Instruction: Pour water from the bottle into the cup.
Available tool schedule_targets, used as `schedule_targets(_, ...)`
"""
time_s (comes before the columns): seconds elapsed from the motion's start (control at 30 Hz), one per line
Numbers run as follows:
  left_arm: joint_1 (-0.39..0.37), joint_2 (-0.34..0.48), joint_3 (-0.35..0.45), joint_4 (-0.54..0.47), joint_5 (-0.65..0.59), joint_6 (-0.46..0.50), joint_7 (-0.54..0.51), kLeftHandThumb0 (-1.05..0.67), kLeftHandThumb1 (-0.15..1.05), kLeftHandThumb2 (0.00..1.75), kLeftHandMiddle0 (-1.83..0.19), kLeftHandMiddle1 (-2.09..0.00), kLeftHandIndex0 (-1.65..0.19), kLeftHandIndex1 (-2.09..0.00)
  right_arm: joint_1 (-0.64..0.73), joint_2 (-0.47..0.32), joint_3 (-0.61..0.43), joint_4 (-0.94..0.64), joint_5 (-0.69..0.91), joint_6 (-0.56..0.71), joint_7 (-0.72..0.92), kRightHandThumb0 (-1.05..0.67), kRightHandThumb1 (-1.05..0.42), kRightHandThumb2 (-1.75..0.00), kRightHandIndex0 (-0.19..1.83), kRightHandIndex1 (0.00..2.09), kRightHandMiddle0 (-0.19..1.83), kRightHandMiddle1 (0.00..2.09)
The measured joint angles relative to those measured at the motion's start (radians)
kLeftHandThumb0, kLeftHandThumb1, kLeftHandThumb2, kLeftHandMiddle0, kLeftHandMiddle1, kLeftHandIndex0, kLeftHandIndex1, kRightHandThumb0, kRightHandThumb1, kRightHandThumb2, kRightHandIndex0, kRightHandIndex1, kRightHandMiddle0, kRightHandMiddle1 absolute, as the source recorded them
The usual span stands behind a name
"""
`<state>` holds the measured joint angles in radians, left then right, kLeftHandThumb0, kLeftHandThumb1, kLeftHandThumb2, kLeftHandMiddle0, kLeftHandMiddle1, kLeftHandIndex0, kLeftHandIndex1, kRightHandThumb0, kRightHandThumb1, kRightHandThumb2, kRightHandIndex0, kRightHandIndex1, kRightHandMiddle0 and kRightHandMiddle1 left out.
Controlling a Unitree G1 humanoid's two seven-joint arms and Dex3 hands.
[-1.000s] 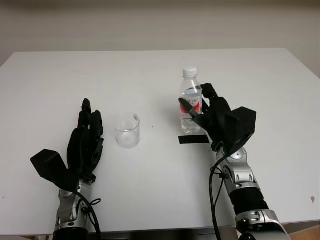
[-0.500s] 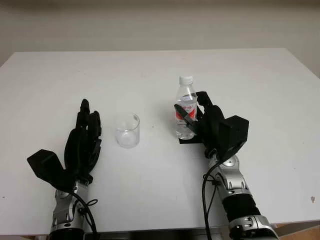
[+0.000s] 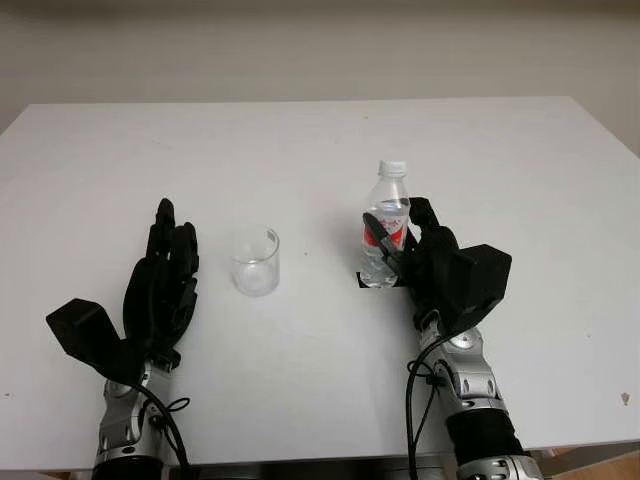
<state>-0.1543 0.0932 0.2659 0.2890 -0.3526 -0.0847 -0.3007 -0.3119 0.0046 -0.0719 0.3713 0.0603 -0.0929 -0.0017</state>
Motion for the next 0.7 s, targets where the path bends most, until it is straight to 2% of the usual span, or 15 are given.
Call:
schedule_targets(0.23, 0.002, 0.008, 0.001, -0.002, -0.009, 0.008, -0.013, -0.76, 1.05, 0.43, 0.18, -0.05, 0.19, -0.05, 0.005, -0.009, -0.003, 0.006, -0.013, -0.034, 0.016, -0.43, -1.05, -0.40, 1.34, 2.09, 0.91, 2.09)
schedule_targets(0.43, 0.004, 0.007, 0.001, -0.006, -0.009, 0.007, -0.001, -0.76, 1.05, 0.43, 0.17, -0.06, 0.18, -0.06, 0.005, -0.044, 0.000, -0.002, 0.037, 0.015, 0.155, -0.46, -1.05, -0.29, 1.13, 2.09, 0.69, 2.09)
schedule_targets(0.57, 0.005, 0.008, 0.001, -0.007, -0.009, 0.007, -0.004, -0.77, 1.05, 0.42, 0.17, -0.05, 0.18, -0.05, 0.005, -0.060, 0.015, -0.007, 0.034, 0.020, 0.190, -0.53, -1.05, -0.16, 0.66, 2.09, 0.36, 2.09)
schedule_targets(0.7, 0.006, 0.008, 0.001, -0.007, -0.009, 0.007, -0.004, -0.76, 1.05, 0.43, 0.17, -0.05, 0.18, -0.05, 0.005, -0.064, 0.017, -0.004, 0.051, 0.020, 0.230, -0.55, -1.05, -0.10, 0.37, 2.09, 0.15, 2.05)
